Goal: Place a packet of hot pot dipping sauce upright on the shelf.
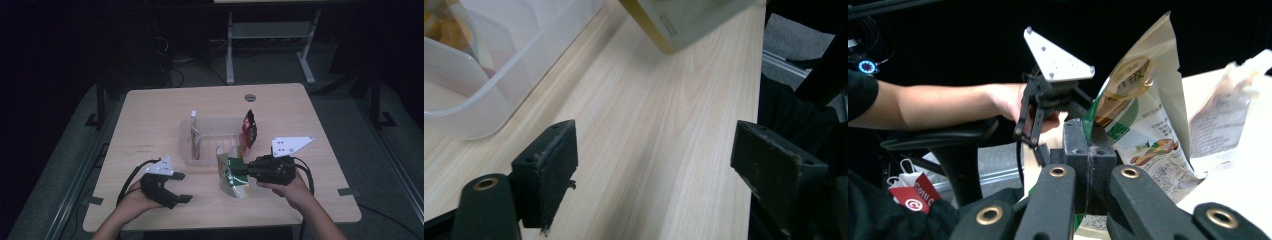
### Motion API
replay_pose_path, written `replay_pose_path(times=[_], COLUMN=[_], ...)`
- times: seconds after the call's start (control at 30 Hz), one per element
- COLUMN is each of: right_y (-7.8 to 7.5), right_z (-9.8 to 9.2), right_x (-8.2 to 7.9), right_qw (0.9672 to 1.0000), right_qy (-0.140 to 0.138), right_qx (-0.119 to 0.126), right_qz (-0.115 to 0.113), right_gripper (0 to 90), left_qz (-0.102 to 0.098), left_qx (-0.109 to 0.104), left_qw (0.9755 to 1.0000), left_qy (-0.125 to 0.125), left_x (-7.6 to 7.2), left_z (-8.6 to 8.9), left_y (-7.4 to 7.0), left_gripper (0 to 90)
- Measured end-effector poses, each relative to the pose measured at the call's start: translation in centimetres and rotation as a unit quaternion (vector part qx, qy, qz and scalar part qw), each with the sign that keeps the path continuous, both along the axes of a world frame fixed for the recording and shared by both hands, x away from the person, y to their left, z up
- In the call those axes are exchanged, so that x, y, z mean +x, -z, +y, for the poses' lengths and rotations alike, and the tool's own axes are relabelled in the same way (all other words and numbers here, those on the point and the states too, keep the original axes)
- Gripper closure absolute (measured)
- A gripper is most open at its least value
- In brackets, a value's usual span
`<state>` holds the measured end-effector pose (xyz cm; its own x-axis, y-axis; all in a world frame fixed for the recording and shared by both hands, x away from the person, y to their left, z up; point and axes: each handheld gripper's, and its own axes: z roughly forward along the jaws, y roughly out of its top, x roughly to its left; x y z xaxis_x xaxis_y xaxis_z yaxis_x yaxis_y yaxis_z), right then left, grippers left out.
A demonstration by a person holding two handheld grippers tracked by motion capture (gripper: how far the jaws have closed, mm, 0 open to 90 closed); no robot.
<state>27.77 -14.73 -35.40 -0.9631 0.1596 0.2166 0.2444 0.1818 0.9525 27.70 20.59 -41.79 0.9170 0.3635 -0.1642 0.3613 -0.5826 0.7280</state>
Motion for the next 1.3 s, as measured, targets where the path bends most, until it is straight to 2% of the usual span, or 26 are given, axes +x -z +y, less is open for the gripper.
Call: replay_pose_path(times=[0.23, 0.43, 0.73, 1.03, 1.3], right_y=[-1.5, -2.6, -3.5, -3.0, -1.7], right_z=[0.1, 0.2, 0.6, 1.2, 1.4], right_x=[1.1, 2.5, 4.8, 6.7, 8.0], right_qw=[0.9998, 0.9995, 0.999, 0.9987, 0.998], right_qy=[0.009, 0.02, 0.037, 0.048, 0.064], right_qx=[0.002, 0.002, 0.001, 0.0, -0.005], right_qz=[-0.016, -0.025, -0.025, -0.017, -0.004], right_gripper=[90.0, 90.0, 90.0, 90.0, 90.0], left_qz=[-0.004, -0.007, -0.007, -0.005, -0.003], left_qx=[0.008, 0.012, 0.024, 0.023, 0.028], left_qw=[1.0, 0.9999, 0.9997, 0.9997, 0.9995], left_qy=[-0.002, -0.002, 0.008, 0.009, 0.013], left_x=[0.1, 0.0, 0.0, -0.1, -0.1], left_z=[-0.1, -0.1, -0.4, -0.4, -0.5], left_y=[0.3, 0.5, 0.7, 0.9, 1.0], left_gripper=[12.9, 12.6, 12.6, 12.6, 12.6])
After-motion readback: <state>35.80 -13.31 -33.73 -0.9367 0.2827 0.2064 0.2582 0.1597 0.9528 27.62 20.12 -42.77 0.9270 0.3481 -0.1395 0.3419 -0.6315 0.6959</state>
